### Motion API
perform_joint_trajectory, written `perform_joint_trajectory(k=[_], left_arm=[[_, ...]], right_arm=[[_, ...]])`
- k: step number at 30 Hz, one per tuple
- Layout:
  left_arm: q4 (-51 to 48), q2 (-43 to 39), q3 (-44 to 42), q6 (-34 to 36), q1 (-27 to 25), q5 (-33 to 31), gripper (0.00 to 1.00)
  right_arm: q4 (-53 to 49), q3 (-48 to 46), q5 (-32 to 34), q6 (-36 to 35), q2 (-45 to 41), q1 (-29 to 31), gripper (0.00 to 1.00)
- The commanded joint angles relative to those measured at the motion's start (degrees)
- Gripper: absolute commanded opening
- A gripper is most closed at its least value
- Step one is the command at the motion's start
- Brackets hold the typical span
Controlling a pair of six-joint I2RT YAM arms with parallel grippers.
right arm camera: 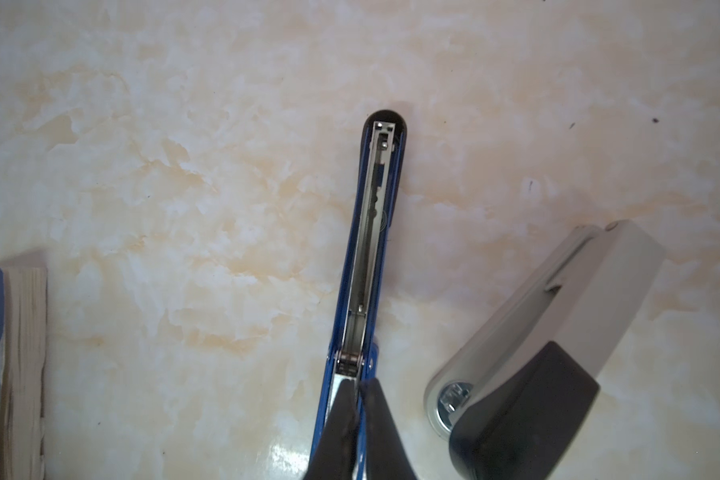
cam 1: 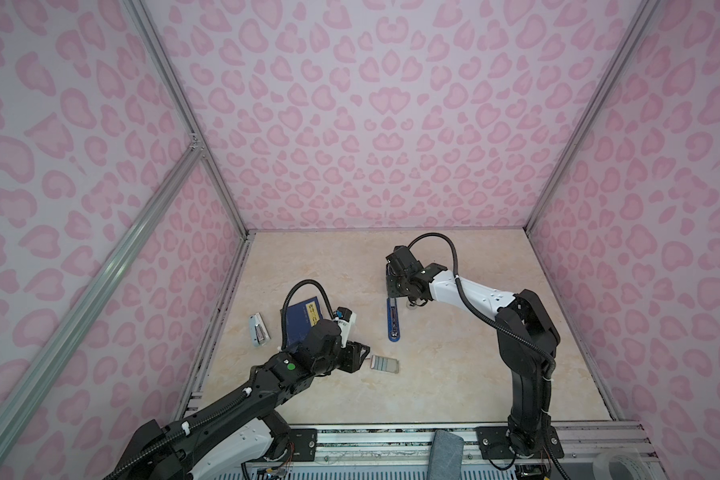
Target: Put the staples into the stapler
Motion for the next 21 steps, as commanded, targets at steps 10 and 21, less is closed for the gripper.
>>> perform_joint_trajectory(k=[10, 21], left_arm=[[0.5, 0.2, 0.3, -0.2, 0.0, 1.0, 0.51], [0.9, 0.7, 0.1, -0.2, 0.0, 0.9, 0.51]], right_arm=[[-4.2, 4.8, -2.4, -2.7, 6.4, -0.6, 0.1], [-4.4, 6.1, -3.9, -2.9, 8.8, -0.6, 0.1]])
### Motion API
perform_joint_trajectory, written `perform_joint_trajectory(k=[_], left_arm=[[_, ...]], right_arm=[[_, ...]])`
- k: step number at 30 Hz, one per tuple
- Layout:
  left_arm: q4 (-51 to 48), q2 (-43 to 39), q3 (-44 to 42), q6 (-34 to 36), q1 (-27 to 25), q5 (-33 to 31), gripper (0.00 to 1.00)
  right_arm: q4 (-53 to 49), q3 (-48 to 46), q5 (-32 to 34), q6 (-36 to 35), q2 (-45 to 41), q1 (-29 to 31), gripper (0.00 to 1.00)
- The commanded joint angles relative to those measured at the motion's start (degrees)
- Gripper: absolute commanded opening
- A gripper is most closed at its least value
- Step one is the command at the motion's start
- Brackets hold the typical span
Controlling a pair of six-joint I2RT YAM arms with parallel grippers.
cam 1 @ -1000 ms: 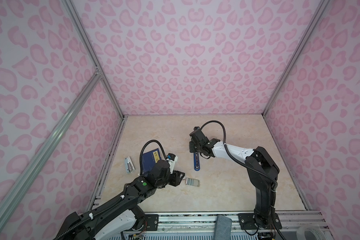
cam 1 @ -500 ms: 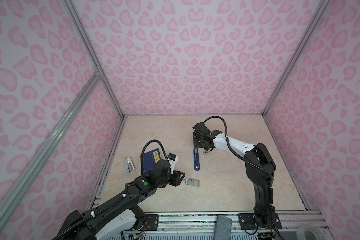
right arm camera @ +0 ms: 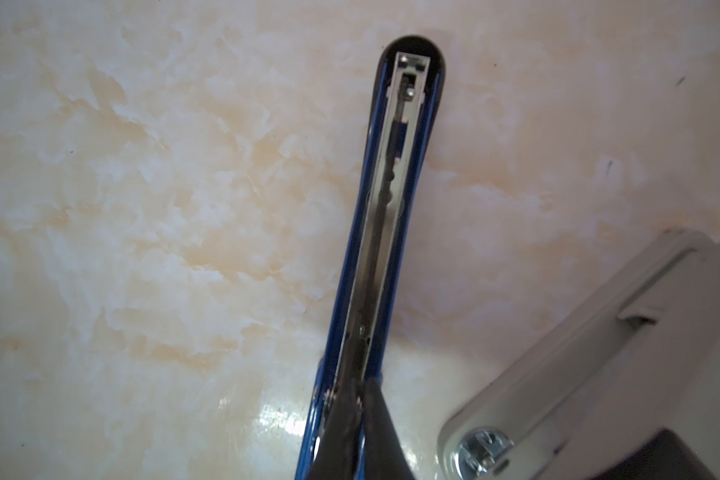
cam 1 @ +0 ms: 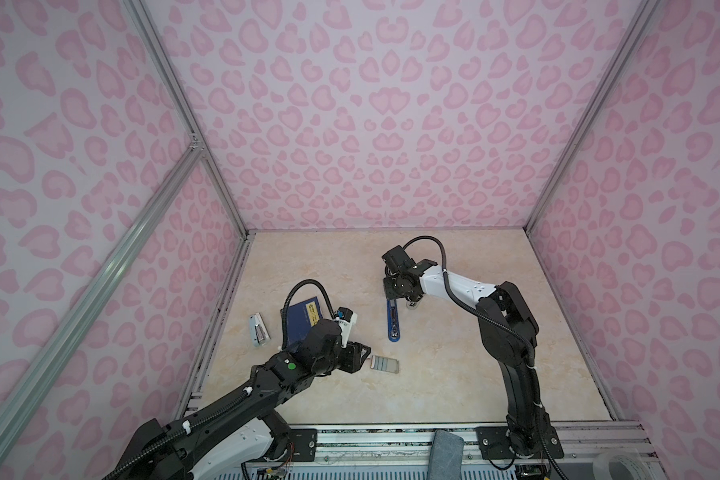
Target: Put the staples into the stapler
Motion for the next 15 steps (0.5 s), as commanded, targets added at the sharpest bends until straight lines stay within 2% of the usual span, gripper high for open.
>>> perform_joint_trajectory(k=[1, 15], left_arm=[[0.8, 0.1, 0.0, -0.2, 0.0, 0.0, 0.51], [0.9, -0.1, -0.3, -0.4, 0.0, -0.1, 0.5]], right_arm=[[-0.6, 0.3, -0.7, -0.7, 0.8, 0.1, 0.1], [0.2, -3.0, -1.4, -0.1, -0.7, 0.8, 0.09]])
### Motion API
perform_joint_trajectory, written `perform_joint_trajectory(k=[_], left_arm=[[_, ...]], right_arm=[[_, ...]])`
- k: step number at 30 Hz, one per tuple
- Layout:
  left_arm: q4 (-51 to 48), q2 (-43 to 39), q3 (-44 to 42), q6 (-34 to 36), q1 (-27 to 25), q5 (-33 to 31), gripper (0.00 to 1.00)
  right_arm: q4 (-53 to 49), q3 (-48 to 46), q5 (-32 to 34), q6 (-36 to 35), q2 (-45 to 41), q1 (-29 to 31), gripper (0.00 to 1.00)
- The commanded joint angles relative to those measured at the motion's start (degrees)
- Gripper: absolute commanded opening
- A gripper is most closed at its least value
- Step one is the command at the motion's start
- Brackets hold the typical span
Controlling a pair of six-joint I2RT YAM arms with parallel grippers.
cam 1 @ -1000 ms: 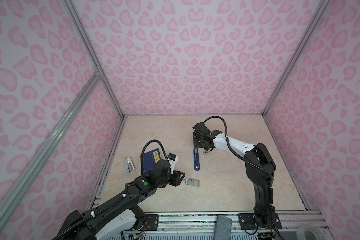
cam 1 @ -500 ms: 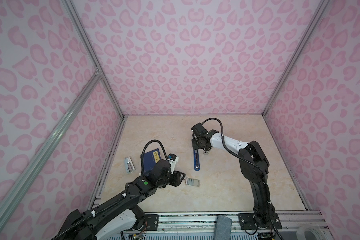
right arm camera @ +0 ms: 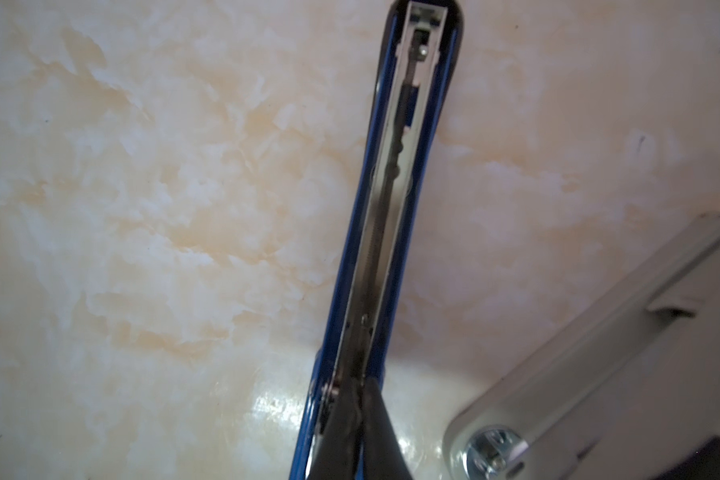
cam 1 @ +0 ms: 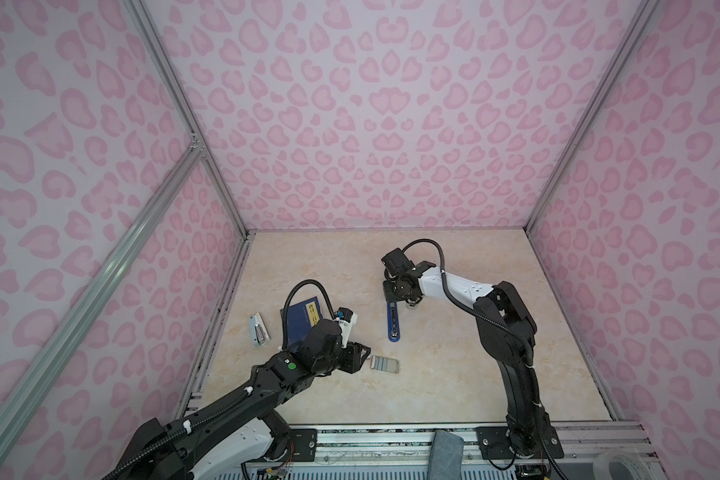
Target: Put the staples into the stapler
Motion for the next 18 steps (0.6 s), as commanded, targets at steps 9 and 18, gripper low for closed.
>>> perform_joint_trajectory(k=[9, 18], left_arm=[[1.0, 0.1, -0.2, -0.3, 0.0, -0.1, 0.5], [1.2, 0.0, -0.4, -0.5, 0.0, -0.1, 0.5]], right_arm=[[0.5, -3.3, 0.3, 0.1, -1.8, 1.3, 0.09], [1.2, -5.2, 0.6, 0.3, -2.4, 2.1, 0.08]])
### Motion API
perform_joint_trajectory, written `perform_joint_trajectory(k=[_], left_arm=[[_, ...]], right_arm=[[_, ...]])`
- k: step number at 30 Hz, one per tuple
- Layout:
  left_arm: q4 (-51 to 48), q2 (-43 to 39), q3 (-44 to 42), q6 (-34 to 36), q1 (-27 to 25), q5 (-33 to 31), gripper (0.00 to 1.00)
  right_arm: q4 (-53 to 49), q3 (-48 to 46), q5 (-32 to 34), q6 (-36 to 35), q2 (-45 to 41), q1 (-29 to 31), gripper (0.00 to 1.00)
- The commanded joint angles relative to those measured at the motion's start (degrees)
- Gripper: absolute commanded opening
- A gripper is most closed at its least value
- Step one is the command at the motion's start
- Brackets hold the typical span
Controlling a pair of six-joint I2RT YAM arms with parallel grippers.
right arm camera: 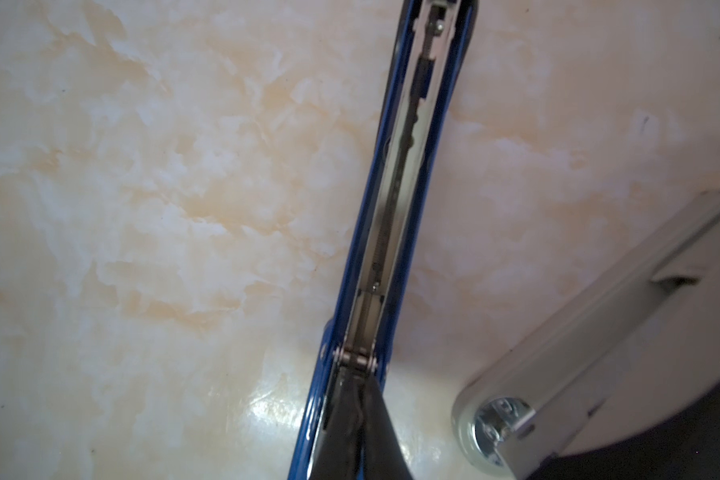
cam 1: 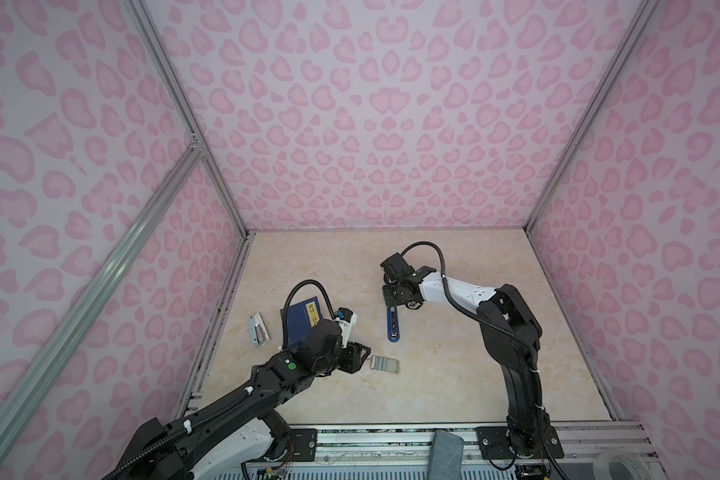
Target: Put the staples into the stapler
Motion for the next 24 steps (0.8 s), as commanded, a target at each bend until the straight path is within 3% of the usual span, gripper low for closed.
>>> perform_joint_trajectory(k=[1, 24], left_arm=[[1.0, -0.1, -0.1, -0.3, 0.0, -0.1, 0.5], [1.4, 0.3, 0.1, -0.3, 0.0, 0.1, 0.5]], right_arm=[[-1.2, -1.2, -0.4, 0.5, -0.1, 0.5, 0.08], [-1.0, -2.5, 0.4, 0.5, -1.4, 1.3, 0.11]])
